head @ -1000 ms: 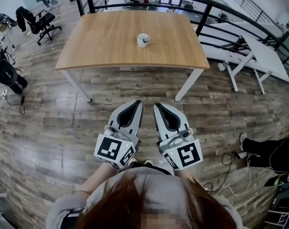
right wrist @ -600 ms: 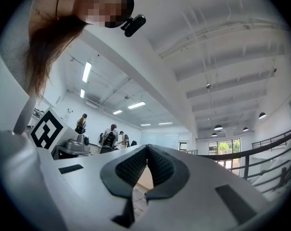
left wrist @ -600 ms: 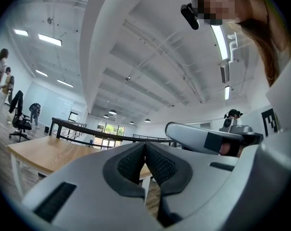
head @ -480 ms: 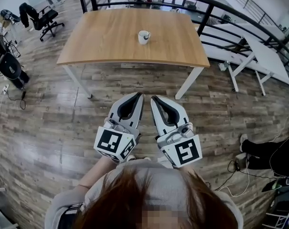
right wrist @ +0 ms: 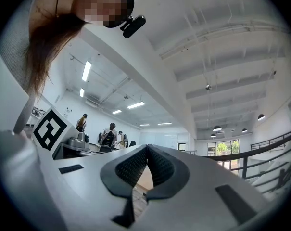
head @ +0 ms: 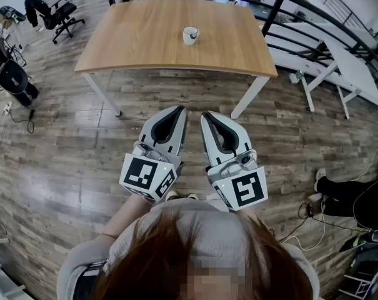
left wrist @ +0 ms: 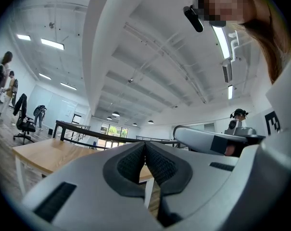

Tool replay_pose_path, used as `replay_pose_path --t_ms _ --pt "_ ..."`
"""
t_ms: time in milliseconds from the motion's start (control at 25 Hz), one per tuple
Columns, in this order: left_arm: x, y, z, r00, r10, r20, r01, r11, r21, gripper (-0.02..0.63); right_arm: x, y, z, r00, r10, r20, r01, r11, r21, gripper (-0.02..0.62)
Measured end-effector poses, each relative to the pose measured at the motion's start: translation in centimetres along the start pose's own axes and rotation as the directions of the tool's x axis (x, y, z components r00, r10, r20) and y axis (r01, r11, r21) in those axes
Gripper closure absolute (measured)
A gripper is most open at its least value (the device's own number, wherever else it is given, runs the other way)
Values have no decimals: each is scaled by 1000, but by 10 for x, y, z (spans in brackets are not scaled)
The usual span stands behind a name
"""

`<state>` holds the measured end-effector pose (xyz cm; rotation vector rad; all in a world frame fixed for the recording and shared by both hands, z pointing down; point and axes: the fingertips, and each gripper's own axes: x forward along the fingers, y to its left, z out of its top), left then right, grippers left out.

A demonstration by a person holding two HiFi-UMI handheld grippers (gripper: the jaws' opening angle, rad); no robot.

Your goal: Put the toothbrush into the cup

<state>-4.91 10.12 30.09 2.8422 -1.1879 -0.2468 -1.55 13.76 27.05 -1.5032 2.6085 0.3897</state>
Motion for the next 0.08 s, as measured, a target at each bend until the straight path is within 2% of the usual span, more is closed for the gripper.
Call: replay_pose_path --t_ms 80 --pt "3 0 1 1000 -2 2 2 1000 2 600 1 -2 0 1000 -2 8 2 1000 1 581"
